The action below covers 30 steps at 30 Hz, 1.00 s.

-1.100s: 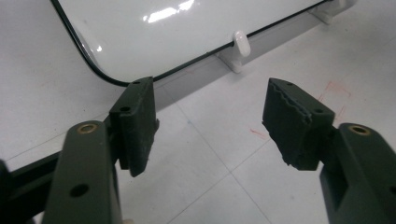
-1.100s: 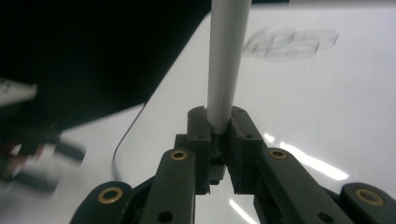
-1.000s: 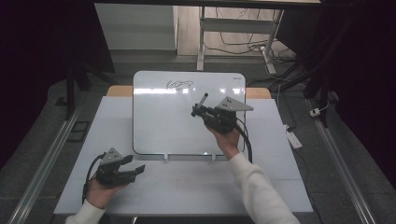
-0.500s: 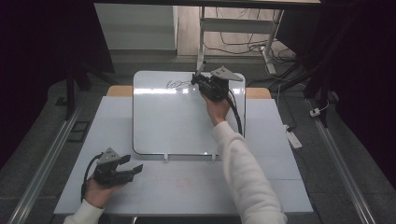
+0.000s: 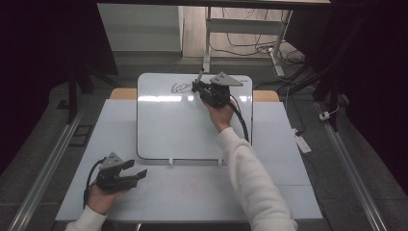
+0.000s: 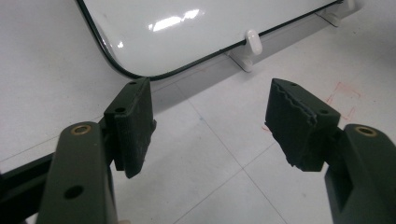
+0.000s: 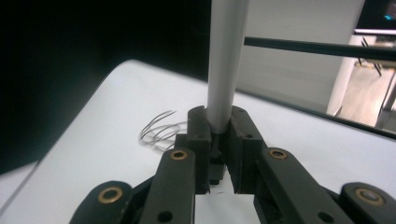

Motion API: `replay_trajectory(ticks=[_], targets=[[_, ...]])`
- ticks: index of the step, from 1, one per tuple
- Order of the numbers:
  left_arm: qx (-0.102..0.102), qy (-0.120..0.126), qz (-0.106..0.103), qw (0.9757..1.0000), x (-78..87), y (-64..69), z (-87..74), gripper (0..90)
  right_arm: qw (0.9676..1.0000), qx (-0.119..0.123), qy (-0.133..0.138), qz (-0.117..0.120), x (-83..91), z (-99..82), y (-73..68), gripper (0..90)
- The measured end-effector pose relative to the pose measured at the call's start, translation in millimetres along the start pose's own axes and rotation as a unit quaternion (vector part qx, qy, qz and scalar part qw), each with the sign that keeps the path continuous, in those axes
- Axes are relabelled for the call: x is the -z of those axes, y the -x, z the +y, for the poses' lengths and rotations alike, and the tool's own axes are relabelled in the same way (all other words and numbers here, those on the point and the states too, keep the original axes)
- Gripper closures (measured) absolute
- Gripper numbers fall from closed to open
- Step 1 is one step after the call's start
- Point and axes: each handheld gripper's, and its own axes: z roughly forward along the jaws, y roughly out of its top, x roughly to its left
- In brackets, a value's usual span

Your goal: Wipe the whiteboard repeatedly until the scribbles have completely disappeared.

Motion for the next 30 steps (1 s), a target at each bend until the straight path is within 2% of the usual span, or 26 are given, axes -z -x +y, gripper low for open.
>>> replay_trajectory(ticks=[1, 2, 4, 6, 7, 9, 12, 13, 14, 16, 19, 21, 23, 24, 26, 29, 30], targets=[[0.0, 0.0, 0.0, 1.0, 0.0, 0.0, 0.0, 33.0, 1.0, 0.0, 0.0, 0.0, 0.0, 0.0, 0.0, 80.1], [0.0, 0.001, -0.001, 1.0, 0.9, 0.8, -0.2, 33.0, 0.9996, 0.0, 0.014, -0.023, 2.1, 4.6, 5.7, 80.1], [-0.001, 0.002, -0.001, 1.0, 0.9, 1.0, -0.1, 33.0, 0.9985, -0.017, 0.028, -0.044, 6.1, 7.4, 15.0, 80.1], [-0.001, 0.002, -0.003, 1.0, 0.3, 0.3, 0.0, 33.0, 0.9987, -0.024, 0.026, -0.036, 5.9, 4.1, 14.8, 80.1], [-0.001, 0.002, -0.003, 1.0, 0.3, 0.3, 0.0, 33.0, 0.9994, -0.018, 0.018, -0.023, 4.4, 1.0, 10.4, 80.1], [0.001, 0.004, -0.004, 1.0, 0.4, -0.4, 0.0, 33.0, 0.9999, 0.01, 0.007, -0.003, 1.3, -4.1, -0.8, 80.1], [0.0, 0.004, -0.005, 1.0, 1.1, -0.3, -0.2, 33.1, 0.9997, 0.019, 0.01, -0.009, 1.8, -2.4, -1.7, 80.2], [0.0, 0.005, -0.004, 1.0, 1.5, 0.0, -0.3, 33.1, 0.9995, 0.011, 0.02, -0.023, 3.2, -0.1, 2.2, 80.2], [-0.001, 0.006, -0.004, 1.0, 2.0, 0.1, -0.4, 33.1, 0.9981, -0.016, 0.037, -0.046, 7.0, 2.9, 12.8, 80.2], [0.0, 0.008, -0.005, 1.0, 2.6, -0.3, -0.4, 33.2, 0.9981, -0.025, 0.037, -0.042, 7.9, 0.4, 15.0, 80.2], [0.0, 0.006, -0.006, 1.0, 1.4, -2.1, -0.3, 33.2, 0.9998, 0.003, 0.019, -0.011, 4.5, -6.2, 2.4, 80.1], [0.001, 0.004, -0.005, 1.0, 0.9, -1.6, -0.4, 33.2, 0.9997, 0.009, 0.019, -0.011, 4.5, -6.1, 1.0, 80.1], [-0.001, 0.006, -0.005, 1.0, 2.5, -0.6, -0.7, 33.2, 0.9984, -0.006, 0.034, -0.044, 9.3, -1.6, 11.9, 80.1], [0.0, 0.008, -0.005, 1.0, 2.8, -0.5, -0.7, 33.3, 0.9978, -0.021, 0.04, -0.047, 11.0, -1.2, 16.6, 80.1], [0.001, 0.008, -0.005, 1.0, 2.7, -0.8, -0.7, 33.3, 0.9982, -0.022, 0.036, -0.042, 11.3, -3.2, 15.3, 80.1], [0.001, 0.005, -0.006, 1.0, 0.9, -2.0, -0.3, 33.3, 0.9998, 0.009, 0.017, -0.009, 6.3, -9.1, -1.0, 80.1], [0.0, 0.004, -0.005, 1.0, 1.1, -1.5, -0.4, 33.3, 0.9998, 0.017, 0.013, -0.006, 5.1, -9.5, -4.0, 80.1]])
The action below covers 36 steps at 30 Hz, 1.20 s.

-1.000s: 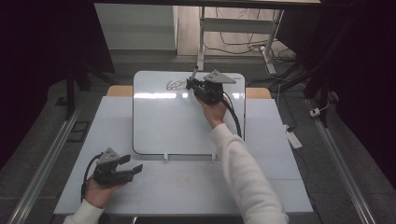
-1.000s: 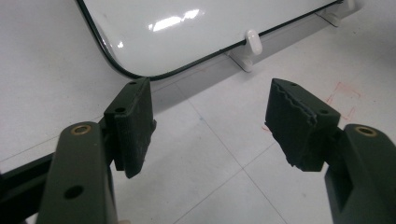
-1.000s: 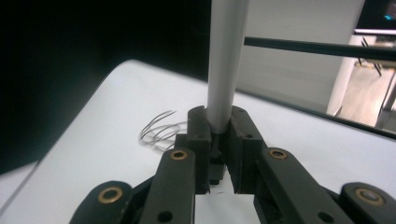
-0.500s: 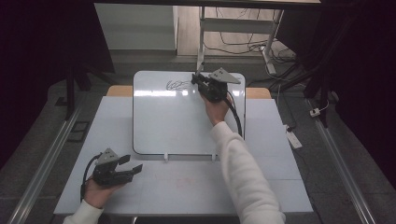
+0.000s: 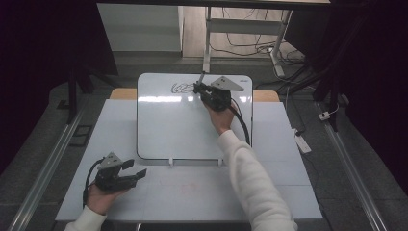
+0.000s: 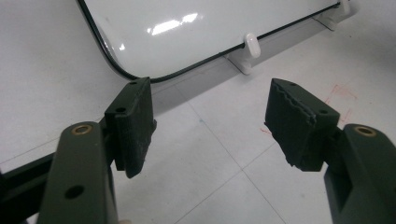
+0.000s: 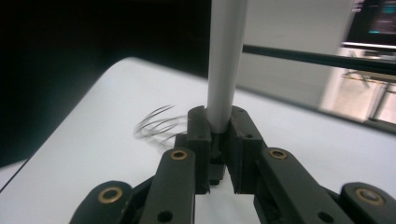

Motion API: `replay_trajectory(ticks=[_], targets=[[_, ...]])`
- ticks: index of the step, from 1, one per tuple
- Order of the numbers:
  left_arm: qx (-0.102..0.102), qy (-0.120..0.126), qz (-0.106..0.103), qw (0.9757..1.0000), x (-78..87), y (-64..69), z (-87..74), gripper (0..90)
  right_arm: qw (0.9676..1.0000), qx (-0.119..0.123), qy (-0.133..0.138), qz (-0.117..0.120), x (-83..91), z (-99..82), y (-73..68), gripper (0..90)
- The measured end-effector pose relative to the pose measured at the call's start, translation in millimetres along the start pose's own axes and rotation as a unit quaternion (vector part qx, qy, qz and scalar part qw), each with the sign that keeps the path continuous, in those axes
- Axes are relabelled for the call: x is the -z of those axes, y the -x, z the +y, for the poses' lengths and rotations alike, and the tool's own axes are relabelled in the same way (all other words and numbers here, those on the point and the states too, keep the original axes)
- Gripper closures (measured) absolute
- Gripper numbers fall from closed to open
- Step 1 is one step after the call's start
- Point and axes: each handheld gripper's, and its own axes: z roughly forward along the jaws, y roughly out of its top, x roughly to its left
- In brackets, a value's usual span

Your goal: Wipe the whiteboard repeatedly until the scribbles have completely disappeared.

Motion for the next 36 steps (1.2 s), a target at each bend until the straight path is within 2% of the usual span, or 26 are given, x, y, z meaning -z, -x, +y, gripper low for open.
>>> replay_trajectory(ticks=[1, 3, 4, 5, 6, 8, 10, 11, 12, 14, 16, 17, 20, 21, 22, 23, 24, 30, 33, 36], targets=[[0.0, 0.0, 0.0, 1.0, 0.0, 0.0, 0.0, 33.2, 1.0, 0.002, -0.002, -0.001, -0.5, 1.2, 0.5, 80.1], [0.0, 0.001, 0.001, 1.0, 0.9, 0.8, -0.4, 33.3, 0.9996, -0.009, 0.011, -0.024, 1.1, 5.4, 8.3, 80.2], [0.0, 0.001, 0.0, 1.0, 1.3, 0.7, -0.5, 33.3, 0.9996, -0.009, 0.011, -0.024, 1.1, 5.4, 8.3, 80.2], [0.001, 0.002, 0.001, 1.0, 1.1, 0.1, -0.5, 33.3, 0.9982, -0.034, 0.027, -0.041, 2.8, 9.8, 18.5, 80.2], [0.001, 0.002, 0.001, 1.0, 1.1, 0.1, -0.5, 33.3, 0.9977, -0.04, 0.032, -0.046, 2.6, 11.1, 21.2, 80.2], [0.002, 0.001, 0.0, 1.0, 0.2, -0.7, -0.3, 33.3, 0.9978, -0.045, 0.032, -0.038, -0.7, 10.4, 20.0, 80.2], [0.002, 0.0, 0.0, 1.0, -0.1, -1.1, -0.3, 33.3, 0.999, -0.035, 0.024, -0.015, -6.9, 7.3, 10.3, 80.2], [0.002, 0.001, 0.001, 1.0, 0.2, -1.1, -0.4, 33.3, 0.999, -0.035, 0.024, -0.015, -6.9, 7.3, 10.3, 80.2], [0.003, 0.001, 0.001, 1.0, 0.7, -1.3, -0.6, 33.3, 0.9998, -0.014, 0.014, -0.001, -12.6, 5.6, 0.7, 80.2], [0.003, 0.003, 0.002, 1.0, 1.7, -1.1, -0.9, 33.3, 0.9997, -0.011, 0.021, -0.009, -13.8, 7.9, 1.1, 80.2], [0.002, 0.003, 0.001, 1.0, 1.9, -1.1, -1.0, 33.3, 0.9984, -0.029, 0.035, -0.035, -10.8, 11.3, 9.6, 80.2], [0.002, 0.003, 0.001, 1.0, 1.9, -1.1, -1.0, 33.3, 0.9976, -0.039, 0.04, -0.041, -9.5, 12.2, 13.7, 80.2], [0.003, 0.003, 0.0, 1.0, 1.5, -1.8, -1.0, 33.3, 0.9978, -0.038, 0.038, -0.039, -9.2, 11.5, 14.2, 80.1], [0.003, 0.002, 0.0, 1.0, 1.2, -2.1, -0.9, 33.3, 0.9993, -0.021, 0.024, -0.018, -12.2, 8.6, 4.8, 80.1], [0.003, 0.002, 0.001, 1.0, 0.9, -2.1, -0.8, 33.3, 0.9993, -0.021, 0.024, -0.018, -12.2, 8.6, 4.8, 80.1], [0.003, 0.001, 0.001, 1.0, 0.9, -2.1, -0.8, 33.3, 0.9999, -0.002, 0.012, 0.002, -16.7, 6.6, -5.2, 80.1], [0.002, 0.001, 0.002, 1.0, 1.1, -1.7, -0.9, 33.3, 0.9999, -0.001, 0.014, 0.004, -18.3, 7.0, -6.8, 80.2], [0.003, 0.003, 0.002, 1.0, 2.4, -1.8, -1.3, 33.5, 0.9982, -0.03, 0.036, -0.038, -10.3, 11.3, 10.3, 80.1], [0.002, 0.002, 0.001, 1.0, 1.3, -1.9, -1.0, 33.5, 0.9982, -0.028, 0.036, -0.038, -9.5, 11.6, 9.5, 80.1], [0.002, 0.003, 0.002, 1.0, 2.1, -0.9, -1.0, 33.5, 0.9991, -0.029, 0.029, -0.016, -16.3, 8.3, -0.1, 80.1]])
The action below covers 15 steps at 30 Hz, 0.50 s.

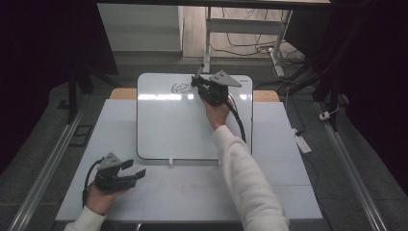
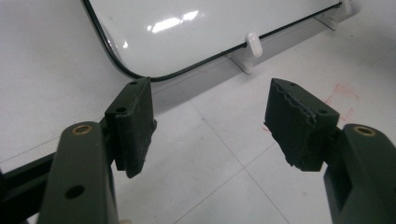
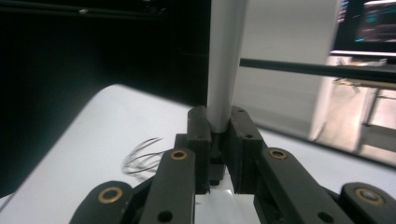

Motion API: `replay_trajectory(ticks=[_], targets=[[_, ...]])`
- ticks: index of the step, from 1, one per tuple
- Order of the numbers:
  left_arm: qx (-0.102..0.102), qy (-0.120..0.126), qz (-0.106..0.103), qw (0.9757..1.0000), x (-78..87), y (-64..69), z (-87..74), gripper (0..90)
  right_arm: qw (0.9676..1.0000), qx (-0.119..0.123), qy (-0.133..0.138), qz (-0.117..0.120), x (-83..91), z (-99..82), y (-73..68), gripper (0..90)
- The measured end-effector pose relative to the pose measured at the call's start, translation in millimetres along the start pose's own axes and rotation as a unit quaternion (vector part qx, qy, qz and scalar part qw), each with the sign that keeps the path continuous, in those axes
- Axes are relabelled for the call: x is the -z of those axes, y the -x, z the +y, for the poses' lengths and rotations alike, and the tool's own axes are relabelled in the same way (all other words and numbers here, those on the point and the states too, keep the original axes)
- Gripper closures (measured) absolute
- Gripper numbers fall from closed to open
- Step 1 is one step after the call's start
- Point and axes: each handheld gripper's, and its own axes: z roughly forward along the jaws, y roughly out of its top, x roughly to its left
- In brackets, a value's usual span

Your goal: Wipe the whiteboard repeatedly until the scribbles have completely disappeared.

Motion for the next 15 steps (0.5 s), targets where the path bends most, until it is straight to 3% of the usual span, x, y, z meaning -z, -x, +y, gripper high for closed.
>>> replay_trajectory(ticks=[3, 8, 13, 15], targets=[[0.001, 0.001, 0.0, 1.0, 0.6, -0.1, 0.0, 33.5, 0.9998, 0.013, -0.006, 0.014, -6.7, -2.3, -9.7, 80.1], [0.0, 0.001, -0.001, 1.0, 0.2, -0.4, 0.0, 33.5, 0.9995, -0.021, 0.018, -0.017, -5.1, 1.8, 1.0, 80.1], [0.002, 0.002, -0.001, 1.0, 0.6, -1.3, -0.1, 33.5, 0.9991, 0.034, -0.013, 0.023, -12.7, -4.7, -23.2, 80.1], [0.002, 0.002, -0.002, 1.0, 1.1, -1.1, -0.2, 33.5, 0.9996, 0.025, -0.006, 0.012, -11.3, -2.1, -18.0, 80.1]])
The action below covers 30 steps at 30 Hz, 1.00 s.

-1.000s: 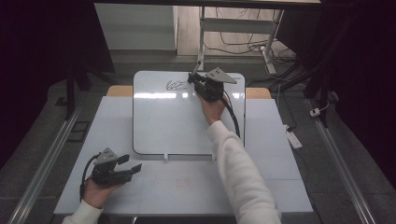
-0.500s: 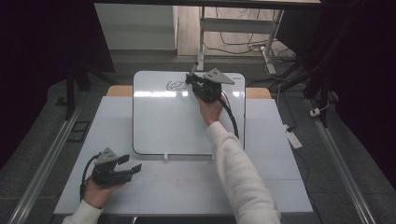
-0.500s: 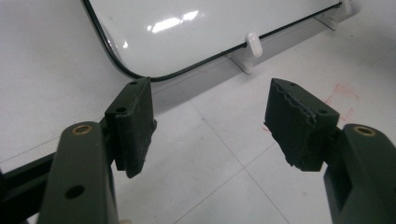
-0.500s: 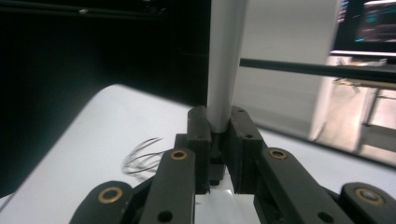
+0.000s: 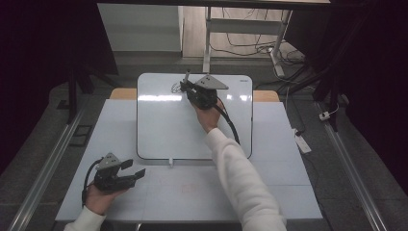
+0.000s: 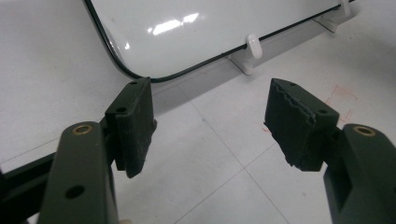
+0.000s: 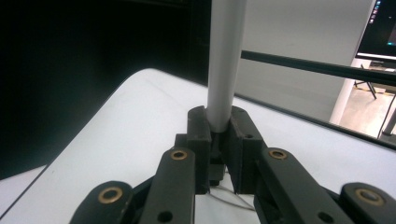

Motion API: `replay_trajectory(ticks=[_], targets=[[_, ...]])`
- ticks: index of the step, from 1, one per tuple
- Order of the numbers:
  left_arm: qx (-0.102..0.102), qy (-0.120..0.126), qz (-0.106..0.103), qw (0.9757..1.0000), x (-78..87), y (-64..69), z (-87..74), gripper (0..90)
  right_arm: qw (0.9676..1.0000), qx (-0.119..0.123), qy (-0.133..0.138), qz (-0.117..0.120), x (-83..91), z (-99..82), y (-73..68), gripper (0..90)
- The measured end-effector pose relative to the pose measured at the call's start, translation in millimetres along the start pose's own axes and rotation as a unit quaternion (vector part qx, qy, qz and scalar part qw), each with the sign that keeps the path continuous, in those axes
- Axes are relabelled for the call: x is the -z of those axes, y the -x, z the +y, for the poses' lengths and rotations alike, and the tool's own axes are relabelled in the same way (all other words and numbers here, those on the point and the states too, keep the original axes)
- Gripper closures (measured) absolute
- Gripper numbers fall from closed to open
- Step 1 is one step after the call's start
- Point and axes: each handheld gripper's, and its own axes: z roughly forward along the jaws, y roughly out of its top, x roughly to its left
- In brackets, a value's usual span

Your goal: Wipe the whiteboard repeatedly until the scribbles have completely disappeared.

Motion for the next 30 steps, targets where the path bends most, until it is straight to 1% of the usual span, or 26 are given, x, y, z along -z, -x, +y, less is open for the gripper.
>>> replay_trajectory(ticks=[2, 3, 4, 6, 7, 8, 9, 10, 11, 13, 14, 15, 16, 17, 20, 21, 22, 23, 25, 26, 27, 29, 30], targets=[[0.0, 0.001, 0.0, 1.0, 0.4, 0.4, -0.1, 33.5, 0.9994, -0.014, 0.013, -0.03, 4.7, 3.4, 11.4, 80.1], [-0.001, 0.001, -0.001, 1.0, 0.4, 0.3, -0.1, 33.5, 0.9989, -0.025, 0.019, -0.036, 6.7, 4.3, 15.9, 80.1], [-0.001, 0.0, -0.001, 1.0, -0.4, 0.0, 0.0, 33.5, 0.9987, -0.029, 0.02, -0.036, 7.8, 4.1, 17.9, 80.1], [0.0, 0.0, -0.001, 1.0, -1.0, -0.3, 0.1, 33.5, 0.9989, -0.028, 0.017, -0.033, 7.7, 3.2, 16.1, 80.1], [0.0, -0.001, -0.003, 1.0, -1.7, -0.8, 0.4, 33.5, 0.9999, -0.009, 0.003, -0.009, 4.8, -0.5, 6.1, 80.1], [0.0, -0.002, -0.003, 1.0, -1.8, -0.8, 0.4, 33.5, 1.0, 0.0, -0.003, 0.004, 2.9, -2.6, 0.4, 80.1], [0.0, -0.002, -0.003, 1.0, -1.8, -0.8, 0.4, 33.5, 0.9999, 0.007, -0.008, 0.011, 1.5, -3.8, -3.6, 80.1], [-0.001, -0.002, -0.002, 1.0, -1.6, -0.6, 0.3, 33.5, 0.9998, 0.013, -0.01, 0.009, 1.4, -3.1, -4.4, 80.1], [-0.001, 0.0, -0.001, 1.0, -0.2, 0.1, 0.0, 33.5, 0.9999, 0.012, -0.006, 0.003, 2.5, -1.7, -1.9, 80.1], [-0.001, 0.0, -0.001, 1.0, 0.3, 0.2, -0.1, 33.5, 0.9995, -0.004, 0.008, -0.029, 7.2, 2.2, 8.7, 80.1], [-0.001, 0.001, -0.001, 1.0, 0.4, 0.3, -0.1, 33.5, 0.9995, -0.004, 0.008, -0.029, 7.2, 2.2, 8.7, 80.1], [-0.001, 0.0, -0.001, 1.0, 0.1, 0.3, -0.1, 33.5, 0.999, -0.015, 0.014, -0.039, 9.3, 3.4, 14.4, 80.1], [-0.001, 0.0, -0.001, 1.0, -0.6, 0.1, 0.0, 33.5, 0.9986, -0.028, 0.019, -0.042, 10.8, 2.8, 17.4, 80.1], [-0.001, -0.001, -0.002, 1.0, -1.4, -0.2, 0.2, 33.5, 0.9991, -0.023, 0.014, -0.034, 9.6, 1.5, 13.8, 80.1], [-0.001, -0.003, -0.003, 1.0, -2.5, -0.9, 0.6, 33.4, 1.0, 0.006, -0.001, 0.002, 1.6, -4.4, -4.5, 80.1], [-0.001, -0.003, -0.002, 1.0, -2.3, -0.7, 0.5, 33.4, 1.0, 0.006, -0.001, 0.002, 1.6, -4.4, -4.5, 80.1], [-0.001, -0.002, -0.002, 1.0, -1.7, -0.5, 0.3, 33.4, 0.9999, 0.012, -0.002, 0.007, -0.4, -5.3, -7.7, 80.1], [-0.001, 0.0, -0.001, 1.0, -0.1, -0.1, -0.1, 33.5, 0.9999, 0.014, 0.002, -0.001, -0.4, -3.6, -4.9, 80.1], [-0.001, 0.002, -0.001, 1.0, 0.7, -0.5, -0.3, 33.5, 0.9996, 0.001, 0.011, -0.027, 4.2, -0.1, 5.0, 80.1], [-0.001, 0.002, -0.001, 1.0, 0.7, -0.5, -0.3, 33.4, 0.9993, -0.006, 0.014, -0.034, 6.5, 1.0, 9.3, 80.1], [0.0, 0.001, -0.002, 1.0, 0.0, -1.3, -0.3, 33.5, 0.9994, -0.011, 0.014, -0.031, 7.8, 0.7, 11.3, 80.1], [0.001, 0.0, -0.002, 1.0, -0.7, -1.7, -0.2, 33.5, 0.9995, -0.011, 0.01, -0.027, 8.4, -0.3, 9.7, 80.1], [0.001, 0.0, -0.003, 1.0, -1.3, -2.1, 0.0, 33.5, 0.9998, -0.004, 0.005, -0.018, 8.0, -1.9, 5.6, 80.1]])
